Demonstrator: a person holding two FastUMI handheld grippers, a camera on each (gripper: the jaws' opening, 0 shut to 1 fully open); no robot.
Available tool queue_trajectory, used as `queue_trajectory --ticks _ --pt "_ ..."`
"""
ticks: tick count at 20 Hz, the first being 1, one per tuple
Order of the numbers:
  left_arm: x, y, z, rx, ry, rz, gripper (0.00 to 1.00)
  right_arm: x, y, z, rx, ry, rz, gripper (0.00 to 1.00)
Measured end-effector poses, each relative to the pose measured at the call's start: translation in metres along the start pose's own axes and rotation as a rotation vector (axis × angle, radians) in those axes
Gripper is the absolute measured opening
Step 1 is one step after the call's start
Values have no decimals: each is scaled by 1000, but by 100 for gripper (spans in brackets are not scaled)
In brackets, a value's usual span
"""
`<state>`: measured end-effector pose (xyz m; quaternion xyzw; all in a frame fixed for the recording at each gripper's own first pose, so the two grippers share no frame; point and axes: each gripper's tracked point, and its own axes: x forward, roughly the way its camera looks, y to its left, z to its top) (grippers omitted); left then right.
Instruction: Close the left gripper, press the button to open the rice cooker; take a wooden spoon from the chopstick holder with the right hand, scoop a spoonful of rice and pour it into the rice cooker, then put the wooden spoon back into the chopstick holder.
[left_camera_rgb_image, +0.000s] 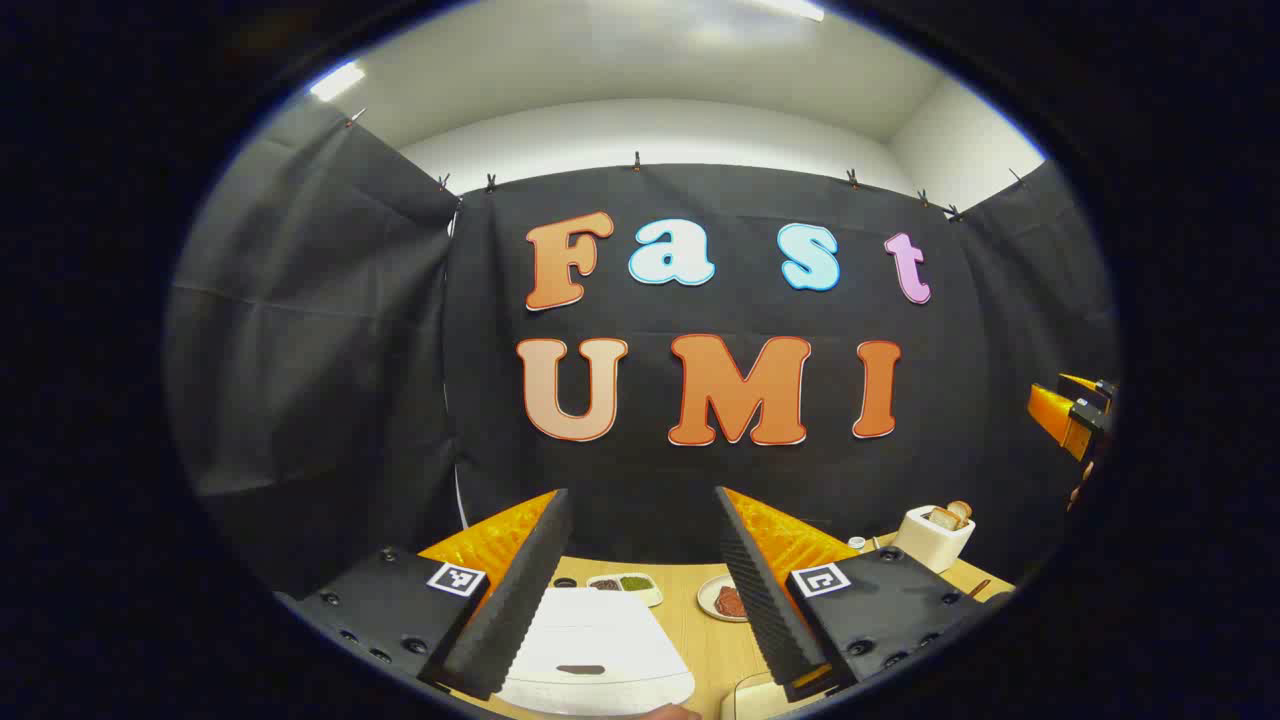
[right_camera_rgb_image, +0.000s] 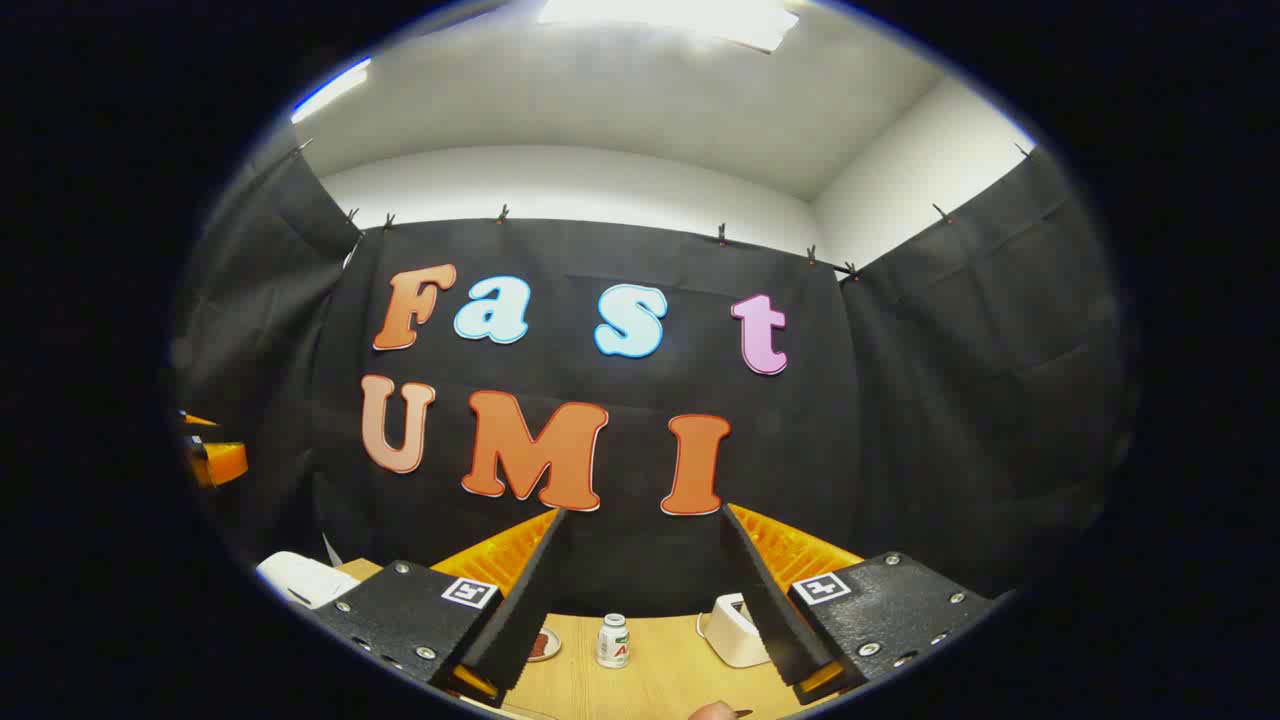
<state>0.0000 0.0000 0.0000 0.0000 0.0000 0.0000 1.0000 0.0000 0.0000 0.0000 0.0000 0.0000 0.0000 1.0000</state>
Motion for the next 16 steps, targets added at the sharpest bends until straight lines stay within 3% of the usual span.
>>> queue_trajectory --ticks 6,16 --pt "-7 8 21 5 -61 50 95 -1 6 16 -38 -35 47 96" --pt "-7 -5 22 57 -12 93 96 6 -1 3 -30 -2 104 96"
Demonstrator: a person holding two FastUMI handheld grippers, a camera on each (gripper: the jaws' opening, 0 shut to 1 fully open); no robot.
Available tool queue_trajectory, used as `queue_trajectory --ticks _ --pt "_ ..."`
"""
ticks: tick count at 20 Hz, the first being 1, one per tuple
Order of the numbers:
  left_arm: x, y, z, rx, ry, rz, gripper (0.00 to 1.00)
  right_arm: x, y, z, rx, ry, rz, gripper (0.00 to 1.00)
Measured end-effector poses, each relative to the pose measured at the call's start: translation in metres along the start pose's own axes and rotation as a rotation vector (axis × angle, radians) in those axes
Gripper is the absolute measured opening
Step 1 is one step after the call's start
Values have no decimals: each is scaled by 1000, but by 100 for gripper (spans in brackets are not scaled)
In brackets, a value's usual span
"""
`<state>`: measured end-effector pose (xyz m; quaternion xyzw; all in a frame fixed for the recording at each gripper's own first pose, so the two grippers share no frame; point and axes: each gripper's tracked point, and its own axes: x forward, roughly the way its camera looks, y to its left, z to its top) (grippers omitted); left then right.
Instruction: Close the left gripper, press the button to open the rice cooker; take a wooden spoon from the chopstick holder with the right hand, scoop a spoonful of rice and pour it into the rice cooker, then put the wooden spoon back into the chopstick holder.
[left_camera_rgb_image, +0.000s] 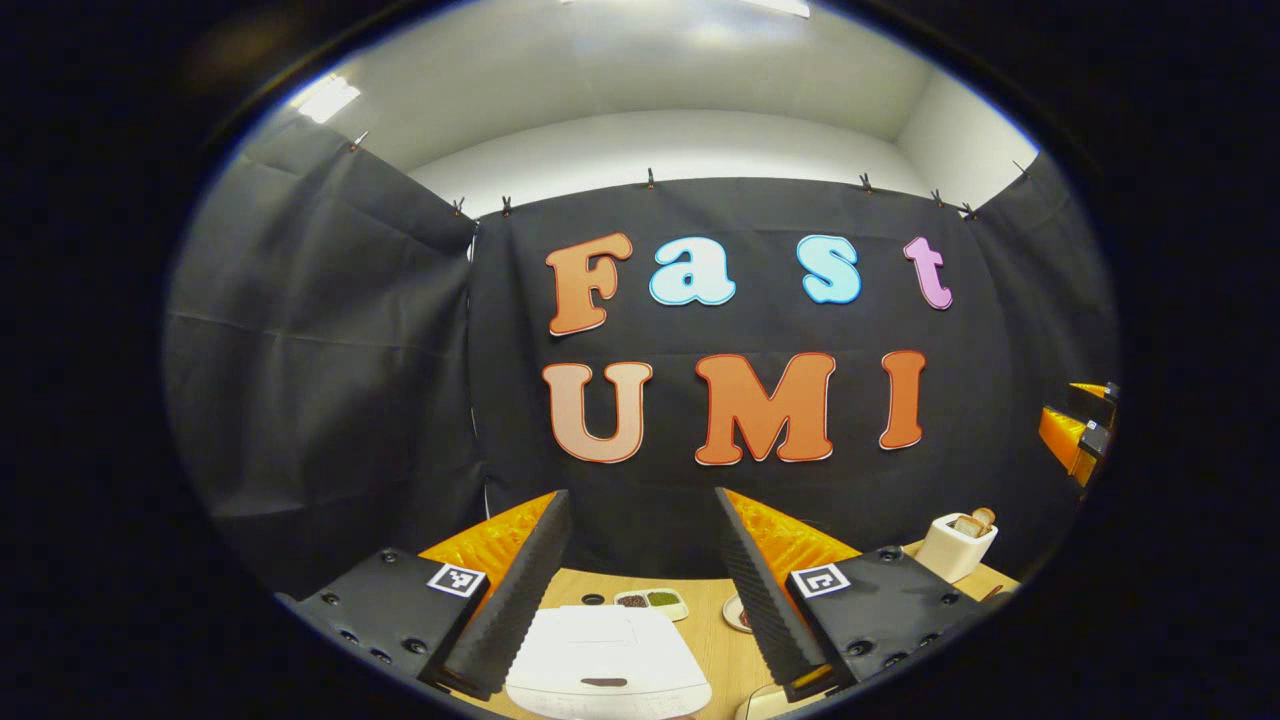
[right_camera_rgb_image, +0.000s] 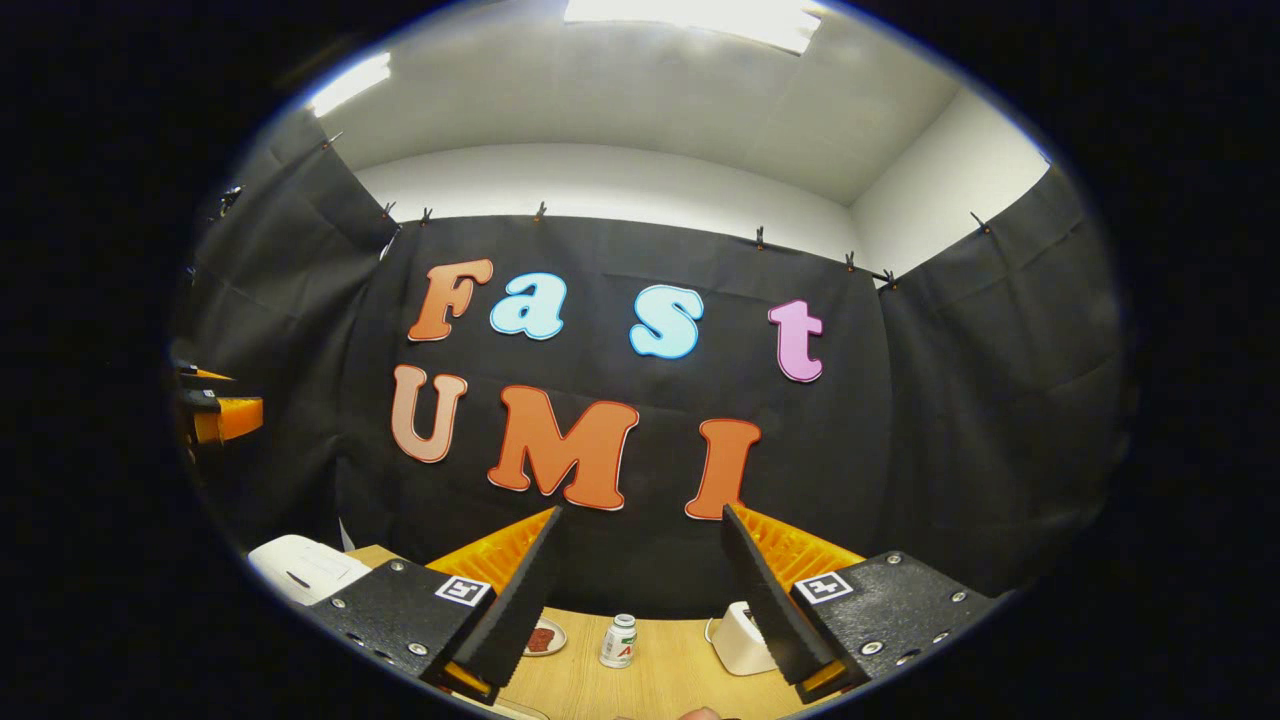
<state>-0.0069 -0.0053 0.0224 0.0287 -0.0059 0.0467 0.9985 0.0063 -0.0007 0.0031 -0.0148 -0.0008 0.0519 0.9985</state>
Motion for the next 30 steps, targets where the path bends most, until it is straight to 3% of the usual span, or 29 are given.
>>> queue_trajectory --ticks 2,7,8,10,11,14,17,23,30 --pt "2 -4 -4 -11 13 -8 94 0 -3 -6 -10 15 4 94" --pt "10 -8 -6 -1 29 -11 57 3 -14 -12 -14 27 -15 95" --pt "9 -17 -6 10 37 -39 48 3 -15 -13 -10 30 -17 95" --pt "20 6 -13 58 45 49 24 6 -18 -16 -8 40 -21 95" --pt "21 0 -20 56 67 39 10 6 -20 -18 -8 45 -24 95" --pt "21 -12 -46 -23 184 4 5 6 -25 -21 -7 55 -33 95" --pt "34 16 -86 -18 322 83 5 6 -30 -28 -14 69 -40 95" --pt "29 36 -168 -74 645 108 5 2 -40 -45 -19 113 -66 95" --pt "21 45 -238 -240 909 81 5 -6 -51 -67 -28 172 -100 95"
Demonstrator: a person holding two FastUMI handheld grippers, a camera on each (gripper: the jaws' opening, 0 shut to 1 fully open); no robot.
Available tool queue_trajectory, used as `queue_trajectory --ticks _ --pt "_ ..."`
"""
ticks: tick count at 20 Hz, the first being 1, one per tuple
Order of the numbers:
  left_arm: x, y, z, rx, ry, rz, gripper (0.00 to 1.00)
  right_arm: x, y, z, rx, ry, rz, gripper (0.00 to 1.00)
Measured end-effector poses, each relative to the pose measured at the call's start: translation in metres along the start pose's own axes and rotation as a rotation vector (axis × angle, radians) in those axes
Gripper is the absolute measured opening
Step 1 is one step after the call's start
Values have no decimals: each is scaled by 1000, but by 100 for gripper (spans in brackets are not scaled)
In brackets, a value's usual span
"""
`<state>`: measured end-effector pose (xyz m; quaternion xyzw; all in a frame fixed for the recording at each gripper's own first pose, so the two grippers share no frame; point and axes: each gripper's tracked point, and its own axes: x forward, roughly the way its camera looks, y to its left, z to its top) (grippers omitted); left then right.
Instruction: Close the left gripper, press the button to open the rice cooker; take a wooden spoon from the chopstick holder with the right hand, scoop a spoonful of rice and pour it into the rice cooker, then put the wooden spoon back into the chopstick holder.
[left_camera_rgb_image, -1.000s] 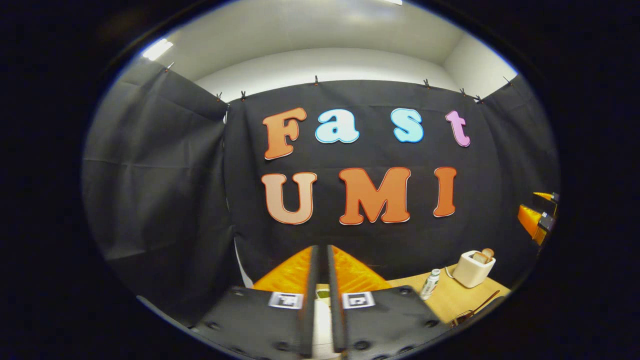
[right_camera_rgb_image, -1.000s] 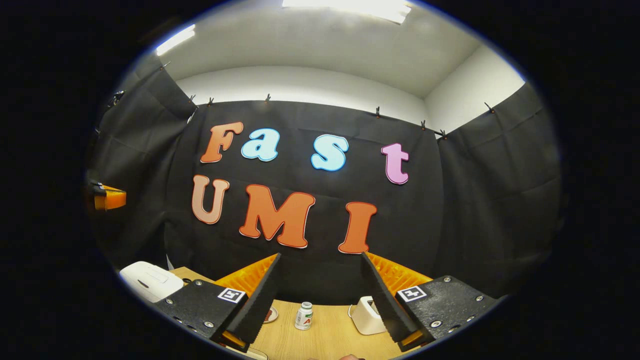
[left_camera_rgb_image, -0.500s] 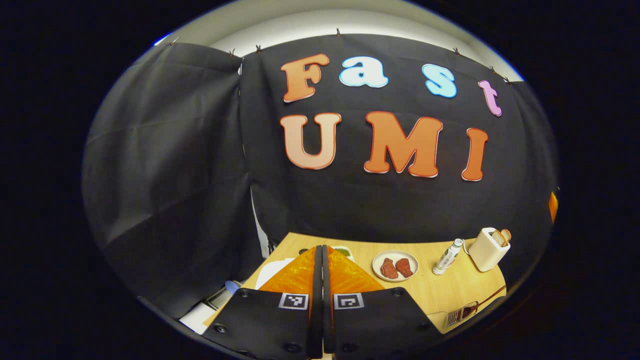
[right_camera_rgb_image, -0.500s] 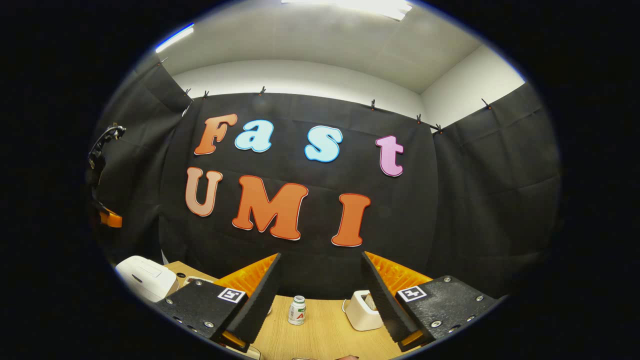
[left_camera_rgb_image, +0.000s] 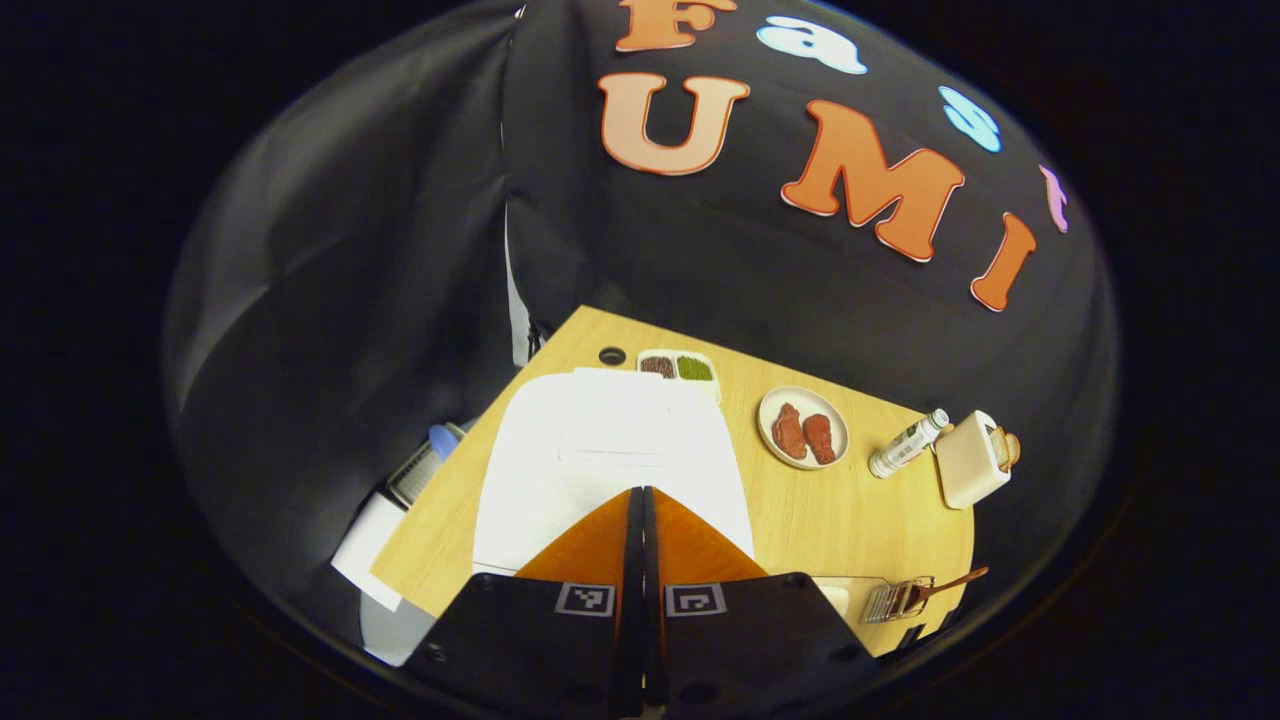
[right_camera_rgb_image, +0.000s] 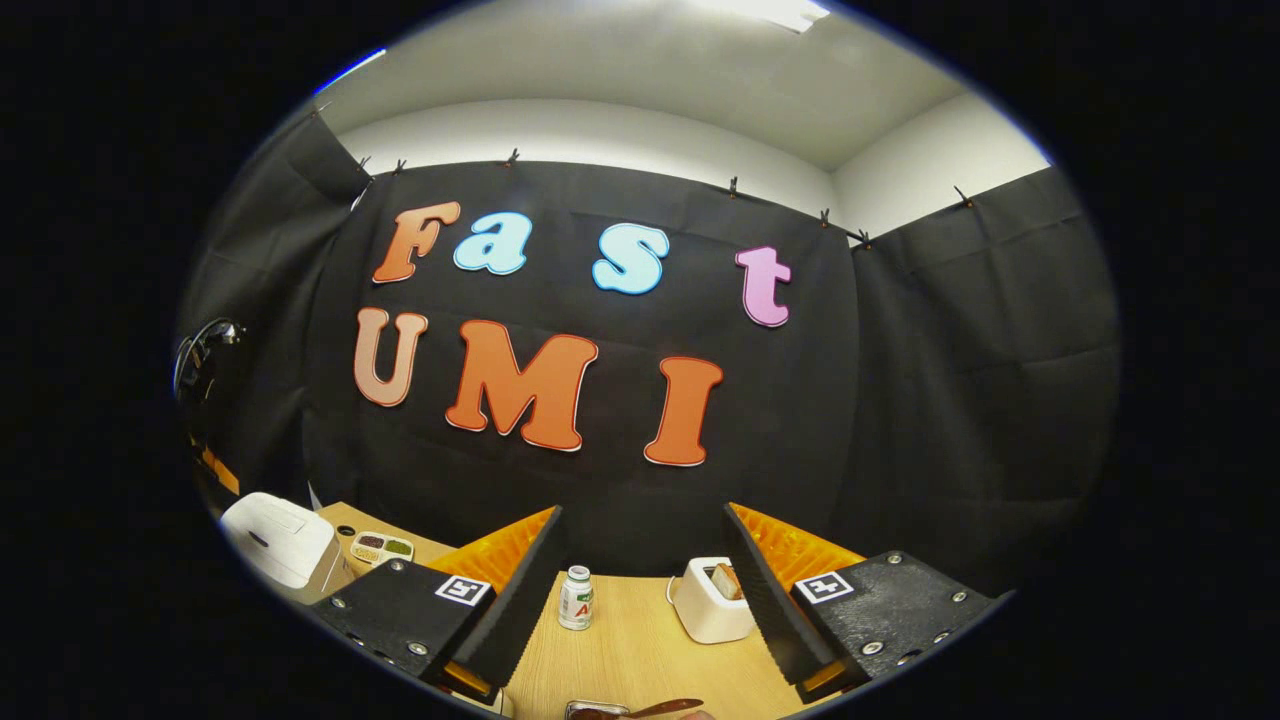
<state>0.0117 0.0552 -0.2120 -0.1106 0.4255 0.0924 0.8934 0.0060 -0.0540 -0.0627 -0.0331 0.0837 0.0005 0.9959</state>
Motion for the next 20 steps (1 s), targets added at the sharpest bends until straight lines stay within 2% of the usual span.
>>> queue_trajectory --ticks 6,10,14,20 --pt "37 4 -36 -69 165 -51 5 0 -7 -15 12 41 -27 95" --pt "57 14 -64 -117 265 -55 5 1 -7 -23 12 64 -33 95" --pt "64 17 -64 -132 256 -71 5 4 -5 -32 14 87 -27 95" --pt "61 15 -63 -59 213 -24 5 6 2 -54 16 130 -9 95"
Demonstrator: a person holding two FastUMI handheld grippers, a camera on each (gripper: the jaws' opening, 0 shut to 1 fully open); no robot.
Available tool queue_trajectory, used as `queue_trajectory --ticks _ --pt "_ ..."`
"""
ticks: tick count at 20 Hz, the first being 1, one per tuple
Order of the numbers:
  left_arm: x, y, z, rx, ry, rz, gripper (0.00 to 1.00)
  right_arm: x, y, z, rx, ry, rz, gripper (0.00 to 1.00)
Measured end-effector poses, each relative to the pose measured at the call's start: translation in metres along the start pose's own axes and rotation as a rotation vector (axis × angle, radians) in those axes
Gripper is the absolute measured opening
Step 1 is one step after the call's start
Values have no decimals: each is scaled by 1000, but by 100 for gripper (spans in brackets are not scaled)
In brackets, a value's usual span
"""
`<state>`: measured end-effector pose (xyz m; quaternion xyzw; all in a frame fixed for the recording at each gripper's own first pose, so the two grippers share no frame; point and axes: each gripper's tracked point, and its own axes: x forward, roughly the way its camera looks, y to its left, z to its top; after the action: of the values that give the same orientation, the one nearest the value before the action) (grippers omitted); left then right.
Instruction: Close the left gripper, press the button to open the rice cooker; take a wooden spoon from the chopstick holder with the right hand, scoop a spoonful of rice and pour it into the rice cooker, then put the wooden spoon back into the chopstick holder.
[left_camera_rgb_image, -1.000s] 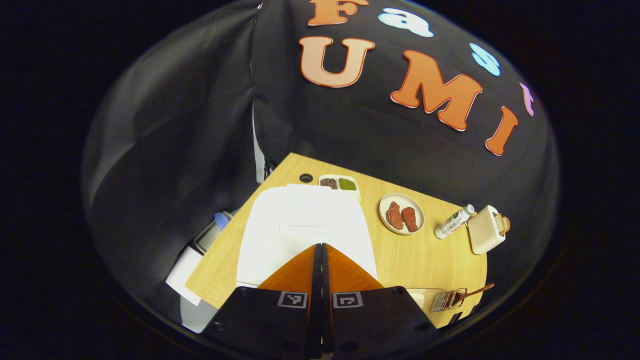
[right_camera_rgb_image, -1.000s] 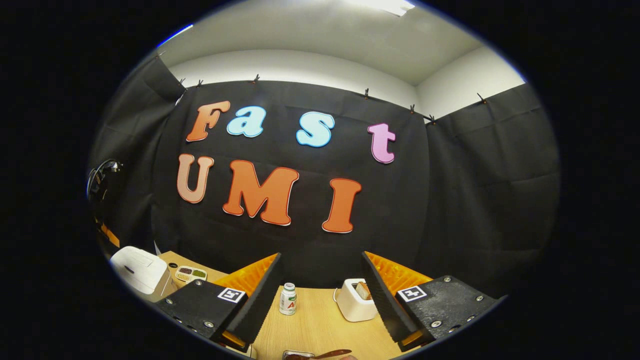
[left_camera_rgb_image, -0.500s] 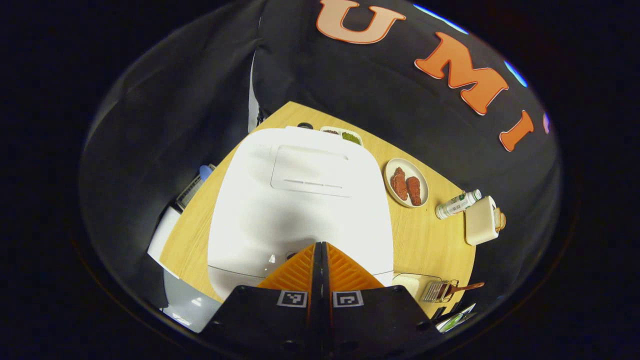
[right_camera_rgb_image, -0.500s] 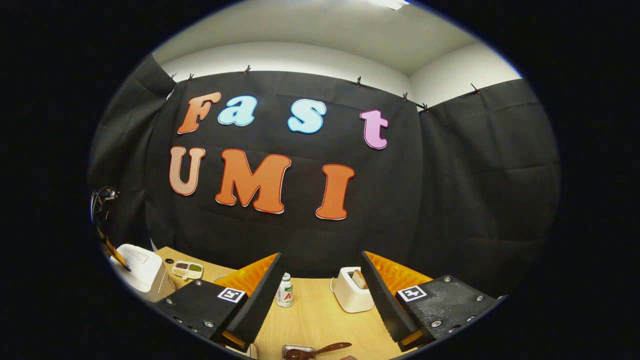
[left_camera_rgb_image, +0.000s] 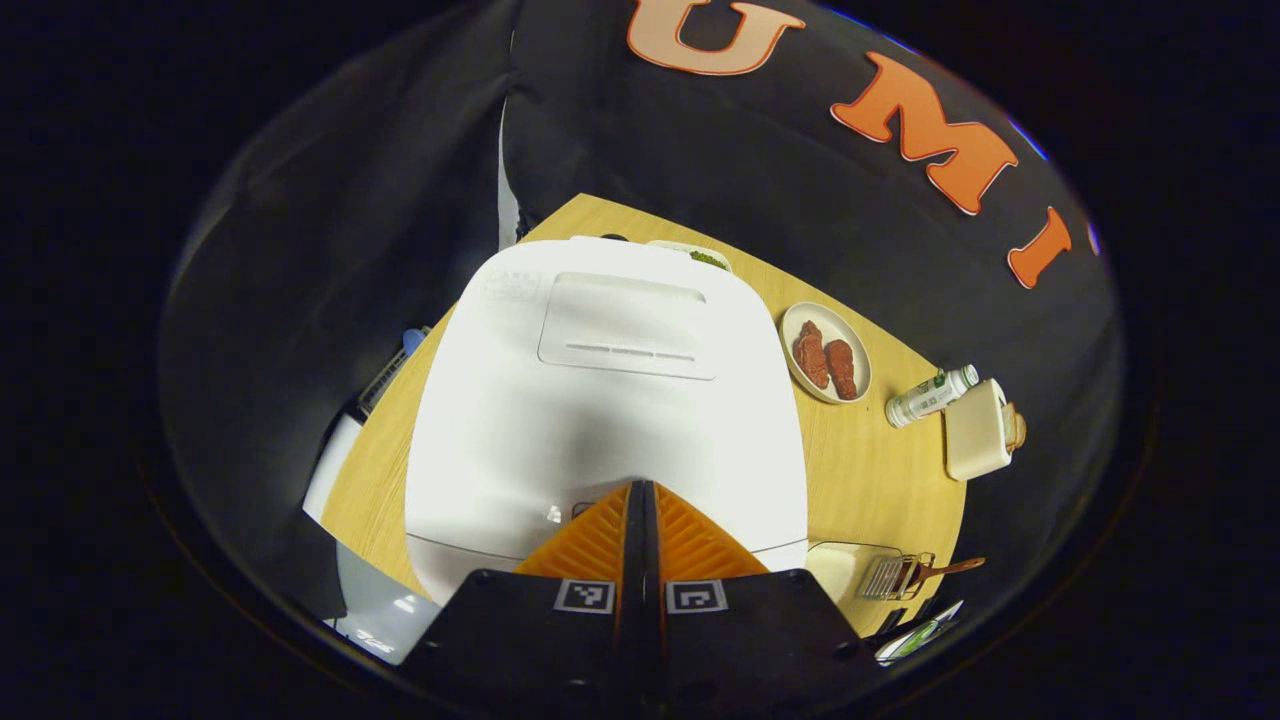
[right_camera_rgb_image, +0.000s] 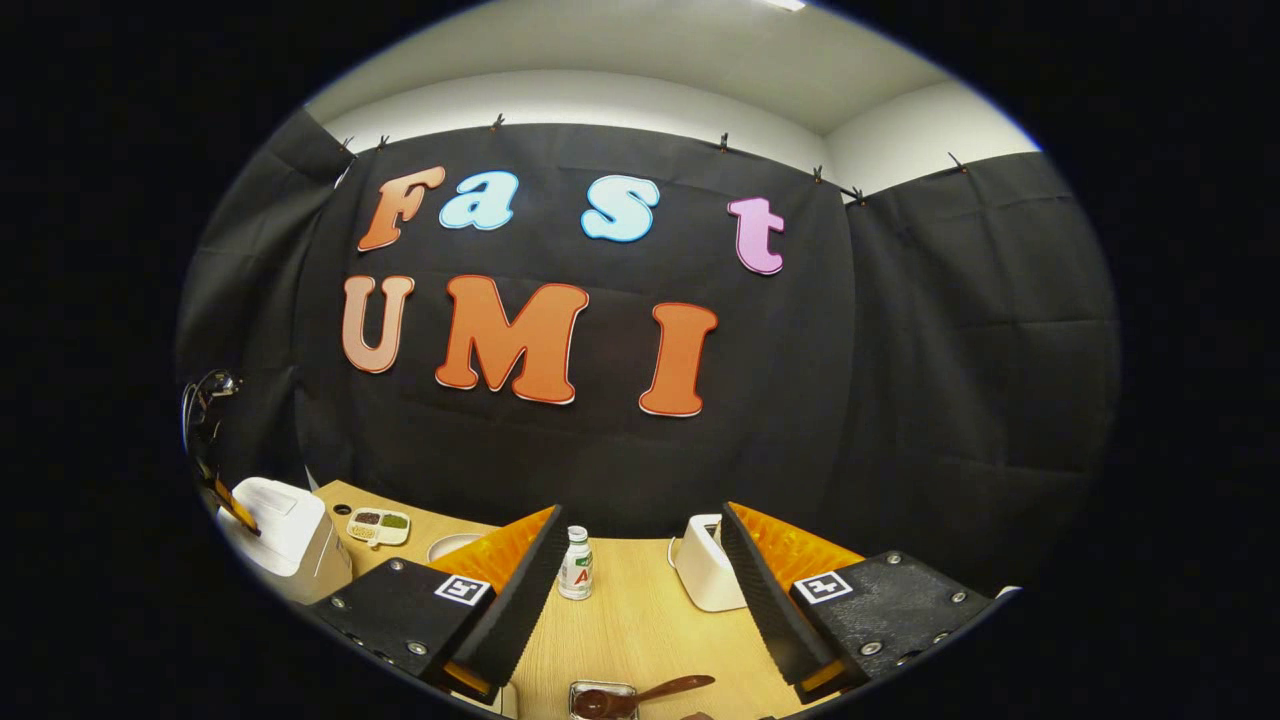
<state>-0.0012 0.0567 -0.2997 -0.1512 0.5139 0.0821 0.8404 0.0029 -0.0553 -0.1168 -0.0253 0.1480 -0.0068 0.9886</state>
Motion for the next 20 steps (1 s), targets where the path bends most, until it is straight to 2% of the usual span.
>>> queue_trajectory --ticks 2,7,11,14,18,20 --pt "-6 -3 8 -6 -75 -4 5 0 -3 -11 -5 25 2 95" --pt "-51 -10 49 -46 -370 -51 5 -2 5 -62 3 158 36 95" --pt "-99 3 84 48 -590 53 5 -3 6 -93 39 242 49 95" --pt "-127 -4 90 108 -662 92 5 0 4 -114 62 298 50 95" --pt "-170 -22 99 146 -790 109 5 0 -6 -143 73 366 26 95" --pt "-191 -35 107 172 -870 93 5 -1 -19 -159 64 397 -15 95"
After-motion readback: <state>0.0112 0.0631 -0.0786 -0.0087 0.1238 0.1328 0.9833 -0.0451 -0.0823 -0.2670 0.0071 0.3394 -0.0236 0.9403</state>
